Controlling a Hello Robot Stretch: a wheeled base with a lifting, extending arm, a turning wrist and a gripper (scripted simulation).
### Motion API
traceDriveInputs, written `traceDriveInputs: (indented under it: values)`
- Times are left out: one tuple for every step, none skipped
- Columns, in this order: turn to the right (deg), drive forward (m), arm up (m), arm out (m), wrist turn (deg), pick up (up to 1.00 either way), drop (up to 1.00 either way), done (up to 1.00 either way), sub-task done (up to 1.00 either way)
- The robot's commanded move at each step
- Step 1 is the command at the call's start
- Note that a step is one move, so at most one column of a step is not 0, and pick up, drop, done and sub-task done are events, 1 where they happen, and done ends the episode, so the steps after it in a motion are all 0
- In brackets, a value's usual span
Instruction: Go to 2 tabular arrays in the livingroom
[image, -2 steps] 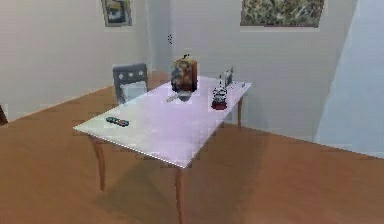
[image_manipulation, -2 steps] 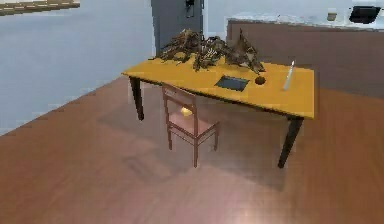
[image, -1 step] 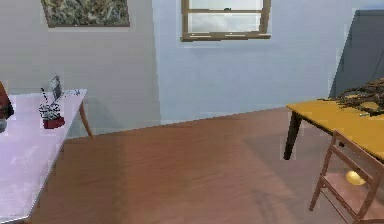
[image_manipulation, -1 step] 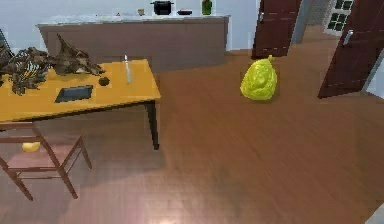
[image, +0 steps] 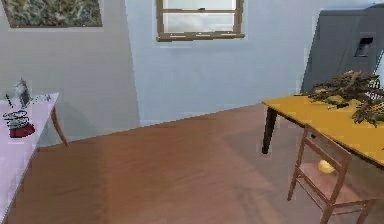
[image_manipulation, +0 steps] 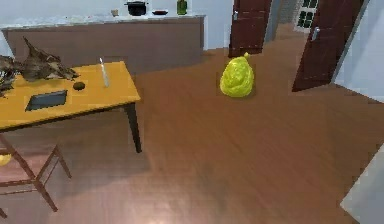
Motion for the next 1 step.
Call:
traceDriveInputs:
  values:
    - [0.0, 0.65, 0.00, 0.00, 0.0, 0.00, 0.00, 0.00, 0.00]
